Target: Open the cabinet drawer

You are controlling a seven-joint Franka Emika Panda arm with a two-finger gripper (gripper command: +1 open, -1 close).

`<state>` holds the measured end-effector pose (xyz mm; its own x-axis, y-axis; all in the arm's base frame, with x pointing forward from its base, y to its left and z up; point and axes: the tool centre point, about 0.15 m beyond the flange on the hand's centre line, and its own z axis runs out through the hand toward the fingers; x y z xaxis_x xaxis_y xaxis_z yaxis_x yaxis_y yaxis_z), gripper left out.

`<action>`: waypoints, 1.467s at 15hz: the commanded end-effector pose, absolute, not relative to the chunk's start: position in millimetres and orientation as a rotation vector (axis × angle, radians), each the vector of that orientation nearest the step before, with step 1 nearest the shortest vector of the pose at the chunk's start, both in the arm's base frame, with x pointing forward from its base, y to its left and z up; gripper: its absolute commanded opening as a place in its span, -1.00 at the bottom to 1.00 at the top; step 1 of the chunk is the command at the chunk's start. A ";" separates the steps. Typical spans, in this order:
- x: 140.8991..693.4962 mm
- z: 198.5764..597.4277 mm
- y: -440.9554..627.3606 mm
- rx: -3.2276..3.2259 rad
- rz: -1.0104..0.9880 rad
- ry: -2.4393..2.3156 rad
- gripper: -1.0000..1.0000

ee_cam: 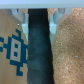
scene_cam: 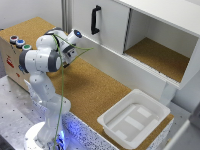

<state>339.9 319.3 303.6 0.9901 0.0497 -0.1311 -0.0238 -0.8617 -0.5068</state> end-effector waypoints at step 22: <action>364.3 270.8 239.7 -2.546 0.152 0.090 -1.00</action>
